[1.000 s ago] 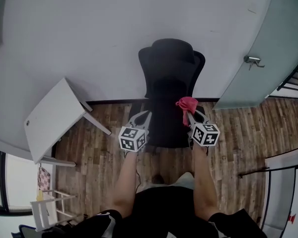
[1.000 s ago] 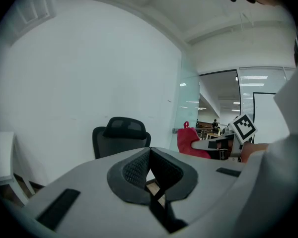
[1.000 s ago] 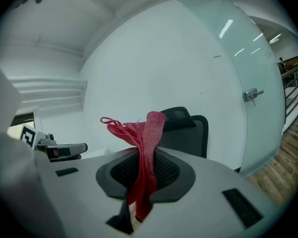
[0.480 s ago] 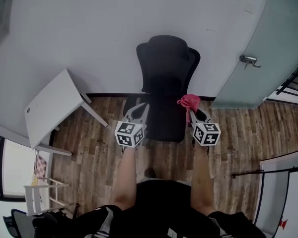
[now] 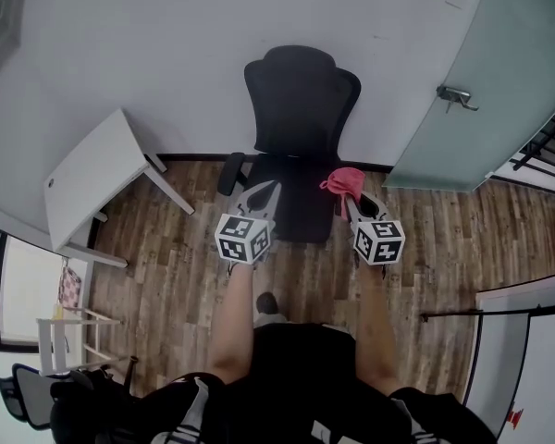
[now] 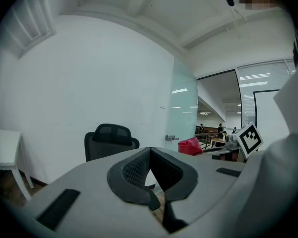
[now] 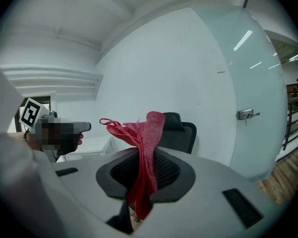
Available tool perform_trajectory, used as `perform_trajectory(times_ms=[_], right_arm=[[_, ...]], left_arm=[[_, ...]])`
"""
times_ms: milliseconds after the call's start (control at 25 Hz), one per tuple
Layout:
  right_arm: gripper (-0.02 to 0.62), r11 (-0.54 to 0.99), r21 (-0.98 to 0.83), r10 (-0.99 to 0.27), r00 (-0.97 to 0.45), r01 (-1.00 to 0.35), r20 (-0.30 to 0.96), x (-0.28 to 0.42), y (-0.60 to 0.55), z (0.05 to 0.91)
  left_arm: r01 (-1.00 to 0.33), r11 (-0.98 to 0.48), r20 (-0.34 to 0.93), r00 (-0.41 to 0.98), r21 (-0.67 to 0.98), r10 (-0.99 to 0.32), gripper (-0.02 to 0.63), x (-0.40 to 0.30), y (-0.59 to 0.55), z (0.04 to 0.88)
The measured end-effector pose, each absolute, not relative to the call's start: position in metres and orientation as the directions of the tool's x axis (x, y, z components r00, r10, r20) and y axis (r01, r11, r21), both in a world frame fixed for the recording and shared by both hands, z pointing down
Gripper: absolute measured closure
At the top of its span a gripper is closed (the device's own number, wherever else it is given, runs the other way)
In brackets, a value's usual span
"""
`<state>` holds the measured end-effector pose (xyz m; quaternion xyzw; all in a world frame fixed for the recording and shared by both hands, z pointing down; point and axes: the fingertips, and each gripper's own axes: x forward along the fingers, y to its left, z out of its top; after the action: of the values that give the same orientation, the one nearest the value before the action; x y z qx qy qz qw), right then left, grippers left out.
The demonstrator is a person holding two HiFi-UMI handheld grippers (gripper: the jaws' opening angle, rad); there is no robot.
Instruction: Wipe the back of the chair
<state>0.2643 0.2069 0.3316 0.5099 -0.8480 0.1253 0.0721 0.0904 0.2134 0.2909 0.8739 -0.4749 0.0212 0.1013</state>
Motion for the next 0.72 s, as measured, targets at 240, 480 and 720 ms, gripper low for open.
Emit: perform_trajectory(times_ms=[240,480,720], right_arm=[[0.523,0.463,-0.132,-0.843,-0.482,-0.876,0.241,0.281,0.224,0.330],[0.523,0.492,-0.101,-0.831,-0.501,-0.865,0.243,0.284,0.240,0.327],[0.523,0.503,-0.096,-0.827,-0.511,-0.859,0.237,0.288,0.250,0.322]], left_arm=[[-0.837,-0.528,0.138,0.545,0.142,-0.827,0.581,0.109,0.236,0.289],[-0.835,-0.532,0.128,0.548,0.139,-0.827,0.581,0.124,0.254,0.287],[-0.830,-0.540,0.123,0.556,0.138,-0.822,0.581,0.136,0.266,0.285]])
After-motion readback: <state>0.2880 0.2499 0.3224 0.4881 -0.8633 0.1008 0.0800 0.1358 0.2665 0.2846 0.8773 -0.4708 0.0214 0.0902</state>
